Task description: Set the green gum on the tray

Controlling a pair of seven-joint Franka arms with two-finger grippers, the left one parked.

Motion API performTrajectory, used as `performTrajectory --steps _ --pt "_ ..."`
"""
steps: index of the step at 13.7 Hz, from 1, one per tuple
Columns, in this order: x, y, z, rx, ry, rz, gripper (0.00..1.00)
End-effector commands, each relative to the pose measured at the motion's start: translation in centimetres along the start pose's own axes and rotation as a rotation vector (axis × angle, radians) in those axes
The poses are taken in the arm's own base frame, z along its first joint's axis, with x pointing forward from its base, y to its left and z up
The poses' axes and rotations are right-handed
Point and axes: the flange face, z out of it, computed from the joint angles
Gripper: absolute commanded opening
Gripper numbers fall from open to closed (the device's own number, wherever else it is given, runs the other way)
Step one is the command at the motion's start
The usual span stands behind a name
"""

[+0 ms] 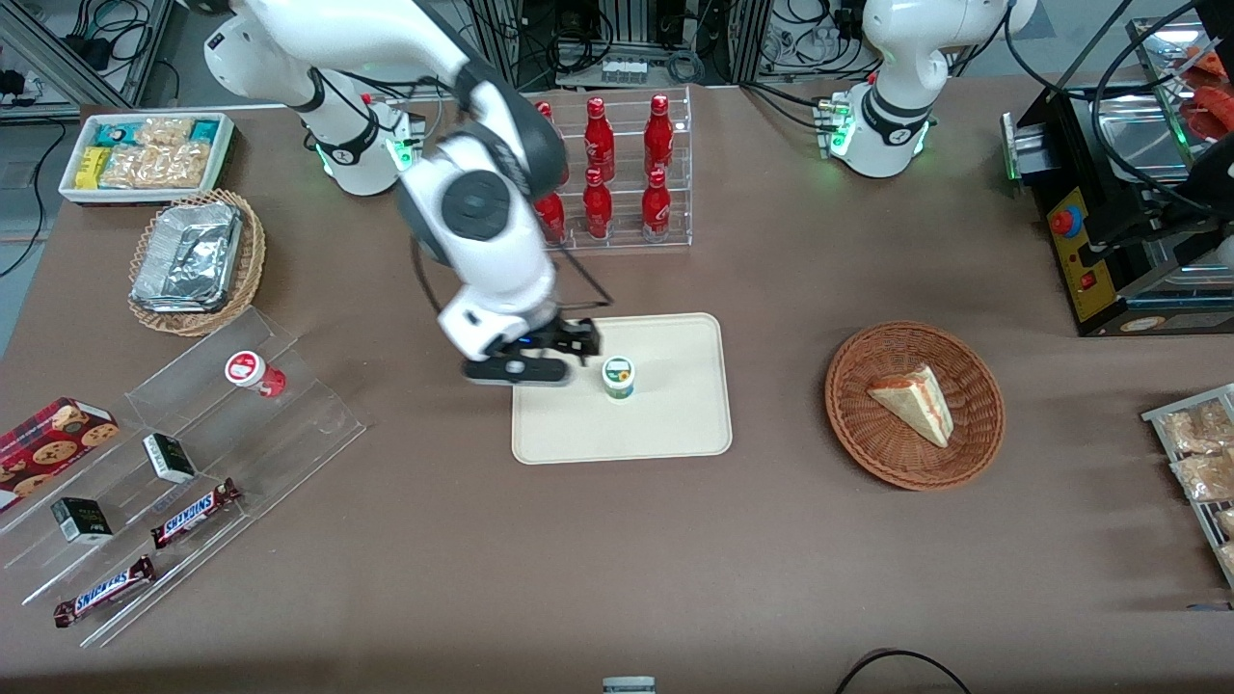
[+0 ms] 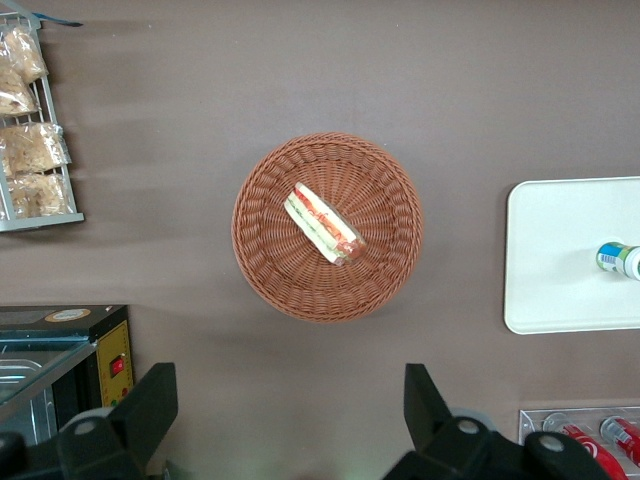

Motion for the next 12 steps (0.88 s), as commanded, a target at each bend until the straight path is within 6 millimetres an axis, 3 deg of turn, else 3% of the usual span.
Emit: performTrajectory --steps 1,4,6,12 --pt "0.1 6.7 -5.4 -0.004 -0.063 0.059 0.99" --pt "1.3 14.3 -9.9 -0.017 -0.106 0.006 0.99" --pt "1.4 18.2 -12.7 -0.012 -0.115 -0.009 0.99" --pt "3.9 30.9 -16.8 -0.014 -0.142 -0.020 0.99"
